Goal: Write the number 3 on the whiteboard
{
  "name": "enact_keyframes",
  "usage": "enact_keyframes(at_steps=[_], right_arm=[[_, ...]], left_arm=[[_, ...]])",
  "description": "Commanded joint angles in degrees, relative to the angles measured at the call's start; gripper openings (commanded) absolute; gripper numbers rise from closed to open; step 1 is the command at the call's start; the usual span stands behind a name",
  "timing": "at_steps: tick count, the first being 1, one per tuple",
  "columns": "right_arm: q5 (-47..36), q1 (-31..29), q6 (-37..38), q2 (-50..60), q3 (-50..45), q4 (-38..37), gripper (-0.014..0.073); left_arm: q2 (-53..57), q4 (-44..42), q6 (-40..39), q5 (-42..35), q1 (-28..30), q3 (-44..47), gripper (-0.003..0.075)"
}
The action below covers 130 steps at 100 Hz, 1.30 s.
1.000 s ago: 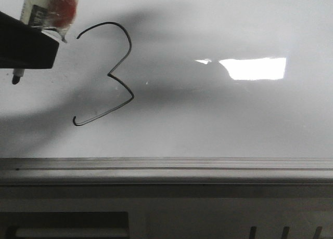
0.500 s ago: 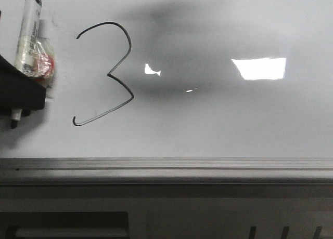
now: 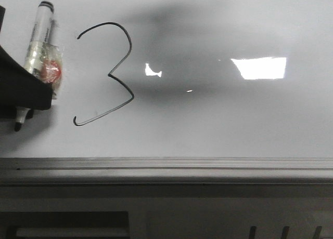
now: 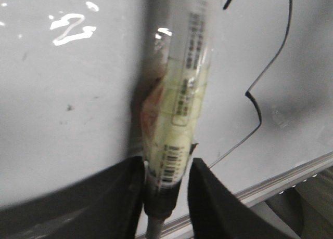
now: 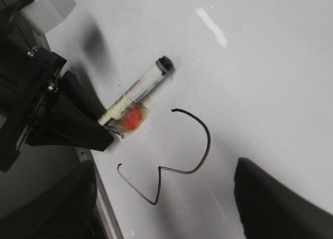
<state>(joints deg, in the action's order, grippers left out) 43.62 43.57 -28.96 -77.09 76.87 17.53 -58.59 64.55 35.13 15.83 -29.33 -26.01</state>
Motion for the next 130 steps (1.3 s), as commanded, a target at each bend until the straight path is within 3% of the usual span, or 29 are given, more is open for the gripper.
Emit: enact_keyframes(at_steps=[1,7,37,47,58,72,84,108,130], right_arm=[[-2.85,-0.30,-0.03,2.00,2.05,0.72,0.0487],[-2.85,-0.30,-0.03,2.00,2.05,0.72,0.0487],[-1.54,-0.30,0.52,2.08,2.05,0.72,0.0457],[-0.95,-0.30,0.62,3.10,1.94,0.72,0.0266],[-0.52,-0.30,0.62,4.77,1.58,0.72,-0.0066],[-1.82,-0.30,0.93,8.61,-0.85,0.84,-0.0063],[-8.74,-0.30,0.93,14.47,-7.45,0.84,-0.0063],[-32.38,-0.08,0.93,33.13,-30.09,0.84,-0.0063],[-36.50,-0.08,0.82,50.06,-49.23,0.84,-0.0063]], left_arm=[[0.23,0.72,-0.47,-3.37,0.37,-1.46,0.0365],[0.33,0.72,-0.47,-3.37,0.37,-1.46,0.0403],[8.19,-3.14,-0.47,-3.17,0.37,-1.46,0.0402],[13.20,-6.43,-0.47,-3.17,0.37,-1.46,0.0377],[19.60,-9.68,-0.47,-3.30,0.37,-1.46,0.0268],[27.25,-16.64,-0.47,-3.30,0.37,-1.46,-0.0024],[33.51,-20.02,-0.47,-3.79,0.37,-1.46,-0.0020],[46.14,-26.57,-0.47,-8.99,0.37,3.26,-0.0020],[54.40,-28.80,-0.02,-12.50,0.37,10.35,-0.0020]])
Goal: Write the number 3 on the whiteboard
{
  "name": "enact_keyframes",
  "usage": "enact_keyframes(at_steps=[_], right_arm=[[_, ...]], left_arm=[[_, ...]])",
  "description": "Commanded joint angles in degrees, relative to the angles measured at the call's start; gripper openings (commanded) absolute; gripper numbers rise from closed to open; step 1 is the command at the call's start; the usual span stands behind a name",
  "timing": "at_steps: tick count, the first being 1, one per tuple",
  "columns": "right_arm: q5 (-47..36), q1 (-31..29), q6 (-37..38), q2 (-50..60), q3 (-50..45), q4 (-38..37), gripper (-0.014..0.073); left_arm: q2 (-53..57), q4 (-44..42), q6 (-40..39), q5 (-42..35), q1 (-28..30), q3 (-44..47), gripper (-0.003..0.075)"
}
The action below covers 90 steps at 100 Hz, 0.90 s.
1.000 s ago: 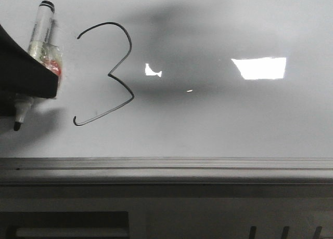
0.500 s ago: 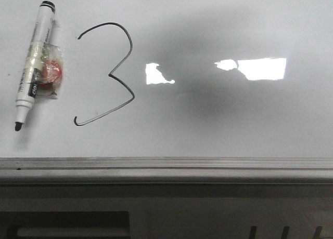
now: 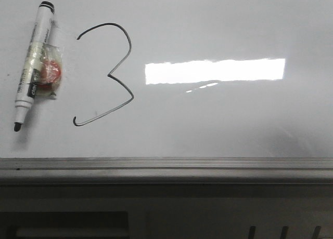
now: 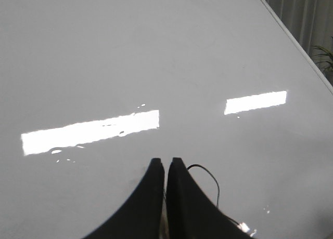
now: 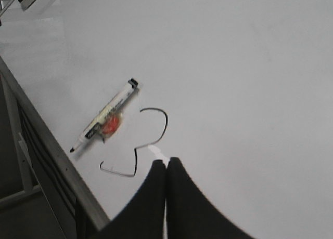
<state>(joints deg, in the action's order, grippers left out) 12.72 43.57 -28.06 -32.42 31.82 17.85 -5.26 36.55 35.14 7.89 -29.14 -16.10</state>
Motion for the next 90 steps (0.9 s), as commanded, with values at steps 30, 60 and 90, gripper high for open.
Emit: enact_keyframes(at_steps=[30,60,90], right_arm=[[-7.74,-0.08,-0.08,17.64,-15.33,0.52,-0.0064],[-7.27,-0.08,-0.08,17.91,-15.94,0.52,-0.0064],[-7.27,-0.08,-0.08,17.91,-15.94,0.52,-0.0064]], left_arm=[[2.13,-0.69,-0.04,-5.54,0.17,2.40,-0.0020],[2.13,-0.69,-0.04,-5.54,0.17,2.40,-0.0020],[2.13,-0.56,-0.04,-5.56,0.17,2.40,-0.0020]])
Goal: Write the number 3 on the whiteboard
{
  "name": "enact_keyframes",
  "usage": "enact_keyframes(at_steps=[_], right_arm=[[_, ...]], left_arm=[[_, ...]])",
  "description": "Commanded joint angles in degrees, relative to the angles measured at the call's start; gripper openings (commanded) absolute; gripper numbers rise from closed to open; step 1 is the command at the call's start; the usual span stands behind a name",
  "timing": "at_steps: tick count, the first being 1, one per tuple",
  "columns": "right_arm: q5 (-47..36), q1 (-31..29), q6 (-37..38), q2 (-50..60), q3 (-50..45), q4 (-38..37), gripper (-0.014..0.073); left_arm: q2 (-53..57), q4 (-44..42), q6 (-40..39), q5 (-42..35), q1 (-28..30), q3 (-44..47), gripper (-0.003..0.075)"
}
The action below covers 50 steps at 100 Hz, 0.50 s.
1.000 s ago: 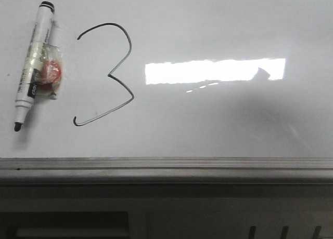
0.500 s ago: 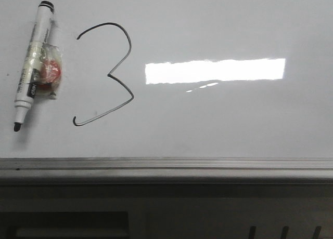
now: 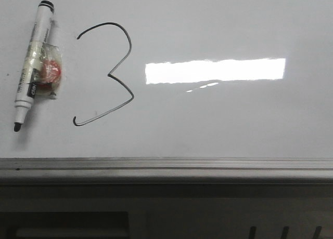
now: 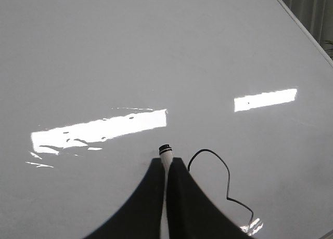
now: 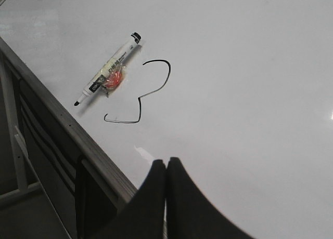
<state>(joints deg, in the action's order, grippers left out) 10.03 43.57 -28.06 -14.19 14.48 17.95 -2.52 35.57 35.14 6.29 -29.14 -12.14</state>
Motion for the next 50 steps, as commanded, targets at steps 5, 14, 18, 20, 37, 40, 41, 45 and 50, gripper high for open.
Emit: enact_keyframes(at_steps=[5,14,18,20,37,40,41,45,50], right_arm=[[-4.58,-0.08,-0.08,-0.32,1.39,0.42,-0.0064],[-4.58,-0.08,-0.08,-0.32,1.39,0.42,-0.0064],[-4.58,-0.08,-0.08,-0.32,1.39,0.42,-0.0064],[-4.58,-0.08,-0.08,-0.32,1.39,0.42,-0.0064],[-4.58,-0.08,-0.08,-0.32,1.39,0.42,-0.0064],[-4.58,-0.08,-0.08,-0.32,1.39,0.42,-0.0064],[-4.58,-0.08,-0.08,-0.32,1.39,0.42,-0.0064],[-4.58,-0.08,-0.08,-0.32,1.39,0.42,-0.0064],[-4.58,-0.08,-0.08,-0.32,1.39,0.42,-0.0064]], left_arm=[[-0.61,0.42,-0.04,-3.96,0.17,-1.56,-0.0020],[-0.61,0.00,-0.04,-4.17,0.17,-1.23,-0.0020],[-0.61,-1.50,-0.04,-4.21,0.26,-0.96,-0.0020],[-0.61,-2.94,-0.04,-4.21,0.32,-0.81,-0.0020],[-0.61,-13.39,-5.54,-9.41,5.69,2.15,-0.0020],[-0.61,-15.41,-6.98,-10.73,7.31,2.88,-0.0020],[-0.61,-15.89,-7.29,-10.98,7.74,3.24,-0.0020],[-0.61,-18.30,-9.46,-12.06,10.50,4.22,-0.0020],[-0.61,-20.27,-12.44,-12.38,13.98,5.50,-0.0020]])
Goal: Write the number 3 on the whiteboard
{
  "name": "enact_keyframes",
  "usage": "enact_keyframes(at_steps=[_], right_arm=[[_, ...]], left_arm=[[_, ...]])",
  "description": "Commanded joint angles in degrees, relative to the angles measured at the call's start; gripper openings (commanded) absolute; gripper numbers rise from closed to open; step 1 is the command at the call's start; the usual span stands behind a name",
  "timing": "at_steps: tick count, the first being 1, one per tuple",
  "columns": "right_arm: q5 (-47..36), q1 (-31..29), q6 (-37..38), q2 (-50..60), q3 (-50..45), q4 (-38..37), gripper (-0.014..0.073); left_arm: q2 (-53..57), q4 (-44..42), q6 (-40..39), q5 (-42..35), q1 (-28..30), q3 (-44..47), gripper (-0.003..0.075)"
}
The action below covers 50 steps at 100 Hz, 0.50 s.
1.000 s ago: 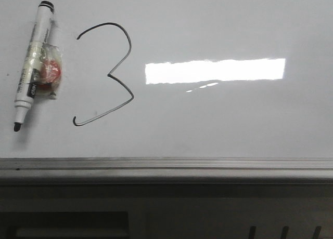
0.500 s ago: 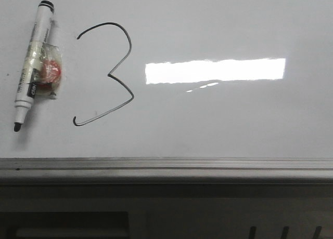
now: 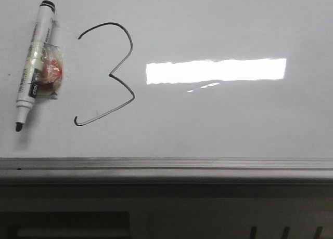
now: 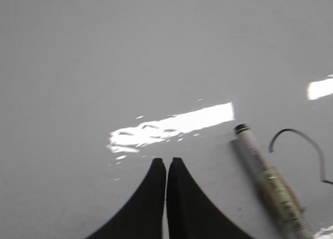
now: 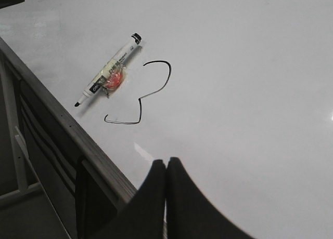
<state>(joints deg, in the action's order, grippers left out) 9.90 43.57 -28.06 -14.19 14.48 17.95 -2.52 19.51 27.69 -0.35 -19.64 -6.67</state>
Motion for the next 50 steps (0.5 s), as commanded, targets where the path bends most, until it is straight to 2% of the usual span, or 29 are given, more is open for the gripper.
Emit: enact_keyframes(at_steps=[1,15,24,29,42,50], right_arm=[[-4.45,-0.08,-0.08,-0.32,1.39,0.42,-0.0064],[-4.45,-0.08,-0.08,-0.32,1.39,0.42,-0.0064],[-4.45,-0.08,-0.08,-0.32,1.39,0.42,-0.0064],[-4.45,-0.08,-0.08,-0.32,1.39,0.42,-0.0064],[-4.45,-0.08,-0.08,-0.32,1.39,0.42,-0.0064],[-4.45,-0.08,-0.08,-0.32,1.39,0.42,-0.0064]], left_arm=[[-0.61,-4.62,-5.88,-5.74,5.47,0.41,-0.0020],[0.24,-6.47,-10.83,-4.26,14.43,3.57,-0.0020],[2.33,-11.22,-11.76,-3.54,18.76,5.55,-0.0020],[3.64,-13.32,-14.97,-3.27,20.59,6.52,-0.0020],[4.27,-14.81,-23.01,-1.53,23.10,8.91,-0.0020],[4.27,-16.89,-27.69,3.87,23.21,8.91,-0.0020]])
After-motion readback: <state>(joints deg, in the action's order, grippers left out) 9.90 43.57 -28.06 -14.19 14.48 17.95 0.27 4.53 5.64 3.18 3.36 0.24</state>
